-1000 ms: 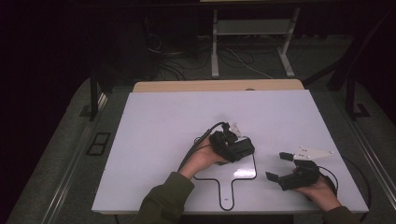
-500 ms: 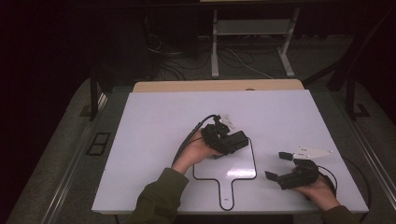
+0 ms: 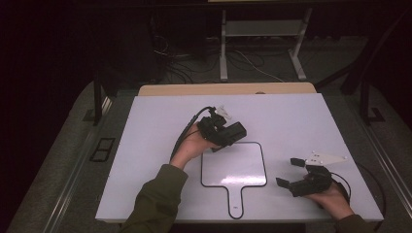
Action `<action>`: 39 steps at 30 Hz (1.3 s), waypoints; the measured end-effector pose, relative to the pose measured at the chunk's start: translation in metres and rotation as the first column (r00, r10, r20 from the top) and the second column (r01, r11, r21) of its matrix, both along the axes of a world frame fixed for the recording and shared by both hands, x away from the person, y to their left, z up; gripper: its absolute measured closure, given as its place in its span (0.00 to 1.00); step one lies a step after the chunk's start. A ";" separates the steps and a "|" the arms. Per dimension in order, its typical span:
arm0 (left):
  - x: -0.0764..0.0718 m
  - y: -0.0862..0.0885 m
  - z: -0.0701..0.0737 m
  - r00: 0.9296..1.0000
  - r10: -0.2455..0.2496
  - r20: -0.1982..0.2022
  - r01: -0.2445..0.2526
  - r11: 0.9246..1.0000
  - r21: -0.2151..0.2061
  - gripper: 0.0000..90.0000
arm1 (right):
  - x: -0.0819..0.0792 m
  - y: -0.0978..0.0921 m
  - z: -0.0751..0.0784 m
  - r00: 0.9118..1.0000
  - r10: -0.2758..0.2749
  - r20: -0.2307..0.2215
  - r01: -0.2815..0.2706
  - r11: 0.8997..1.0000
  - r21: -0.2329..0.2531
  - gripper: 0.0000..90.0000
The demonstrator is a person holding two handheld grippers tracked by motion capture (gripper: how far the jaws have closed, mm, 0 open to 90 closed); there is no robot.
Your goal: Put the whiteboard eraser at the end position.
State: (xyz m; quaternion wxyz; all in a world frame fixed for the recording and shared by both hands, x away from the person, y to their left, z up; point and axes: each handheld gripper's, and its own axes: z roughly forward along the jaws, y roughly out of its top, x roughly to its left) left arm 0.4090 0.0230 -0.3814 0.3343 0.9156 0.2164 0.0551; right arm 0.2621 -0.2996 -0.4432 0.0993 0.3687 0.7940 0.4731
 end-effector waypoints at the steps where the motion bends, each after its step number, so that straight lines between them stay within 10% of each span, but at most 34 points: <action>1: 0.003 0.001 0.001 1.000 0.007 -0.001 -0.007 1.000 0.005 0.44 | 0.000 0.000 0.000 1.000 0.002 0.000 -0.002 1.000 0.001 0.00; 21: 0.066 0.000 -0.001 0.997 0.068 0.021 -0.068 0.997 0.030 0.44 | -0.001 -0.001 0.001 1.000 0.005 0.007 -0.005 1.000 0.014 0.00; 39: 0.099 -0.019 -0.041 0.994 0.111 -0.008 -0.110 0.991 0.071 0.44 | -0.001 -0.002 0.001 1.000 0.007 0.003 -0.007 1.000 0.023 0.00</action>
